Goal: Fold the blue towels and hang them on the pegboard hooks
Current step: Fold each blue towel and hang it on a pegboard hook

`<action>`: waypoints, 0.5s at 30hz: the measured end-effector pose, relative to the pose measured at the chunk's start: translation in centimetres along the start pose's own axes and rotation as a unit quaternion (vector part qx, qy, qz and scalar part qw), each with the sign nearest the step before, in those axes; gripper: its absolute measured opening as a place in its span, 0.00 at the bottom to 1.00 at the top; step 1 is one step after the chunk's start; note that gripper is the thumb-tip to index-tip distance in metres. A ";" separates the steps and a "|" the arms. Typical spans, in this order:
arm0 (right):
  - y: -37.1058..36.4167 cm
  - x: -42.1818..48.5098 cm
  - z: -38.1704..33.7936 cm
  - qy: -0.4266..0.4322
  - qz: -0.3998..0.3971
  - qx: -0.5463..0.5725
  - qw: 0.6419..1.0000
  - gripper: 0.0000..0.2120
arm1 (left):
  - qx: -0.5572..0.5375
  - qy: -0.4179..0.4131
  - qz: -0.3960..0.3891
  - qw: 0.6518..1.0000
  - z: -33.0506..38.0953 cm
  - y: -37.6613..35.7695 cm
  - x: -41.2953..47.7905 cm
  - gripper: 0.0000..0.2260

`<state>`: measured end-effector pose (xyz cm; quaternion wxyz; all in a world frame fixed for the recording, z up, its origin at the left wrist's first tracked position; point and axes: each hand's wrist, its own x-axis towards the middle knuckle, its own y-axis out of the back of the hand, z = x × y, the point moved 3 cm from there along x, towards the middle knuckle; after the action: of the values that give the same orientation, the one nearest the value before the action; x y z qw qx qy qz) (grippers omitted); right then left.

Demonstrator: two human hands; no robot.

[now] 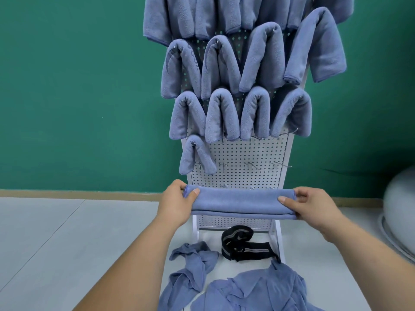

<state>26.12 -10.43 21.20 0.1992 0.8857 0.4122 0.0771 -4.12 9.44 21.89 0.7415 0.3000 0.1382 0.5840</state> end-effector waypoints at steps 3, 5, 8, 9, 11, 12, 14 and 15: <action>-1.1 -0.3 -0.6 0.032 0.088 -0.082 0.992 0.13 | 0.007 -0.002 0.006 1.000 1.1 -1.3 -0.8 0.12; -2.1 -0.8 -1.6 0.056 0.118 -0.092 0.987 0.11 | -0.016 -0.009 0.009 1.000 2.1 -2.1 -1.5 0.12; -3.9 -1.9 -3.2 0.099 0.139 -0.078 0.982 0.09 | -0.078 -0.009 0.011 0.997 3.8 -3.2 -2.5 0.11; -4.6 -2.3 -3.6 0.111 0.138 -0.071 0.982 0.09 | -0.097 -0.006 0.006 0.995 4.2 -3.8 -2.8 0.10; -6.2 -3.0 -4.1 0.119 0.112 -0.051 0.985 0.11 | -0.138 0.005 -0.023 0.990 4.7 -4.8 -3.5 0.10; -7.0 -3.2 -4.3 0.117 0.091 -0.036 0.988 0.12 | -0.158 0.013 -0.044 0.986 4.9 -5.2 -3.8 0.11; -8.3 -3.7 -4.4 0.114 0.049 -0.013 0.992 0.14 | -0.207 0.033 -0.077 0.975 5.5 -5.6 -4.6 0.12; -8.7 -3.9 -4.4 0.113 0.034 -0.008 0.993 0.14 | -0.232 0.045 -0.085 0.968 5.8 -5.6 -4.9 0.12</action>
<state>16.18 -7.06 21.64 0.1556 0.8831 0.4013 0.1869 2.12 2.37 22.26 0.8308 0.0804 0.0570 0.5478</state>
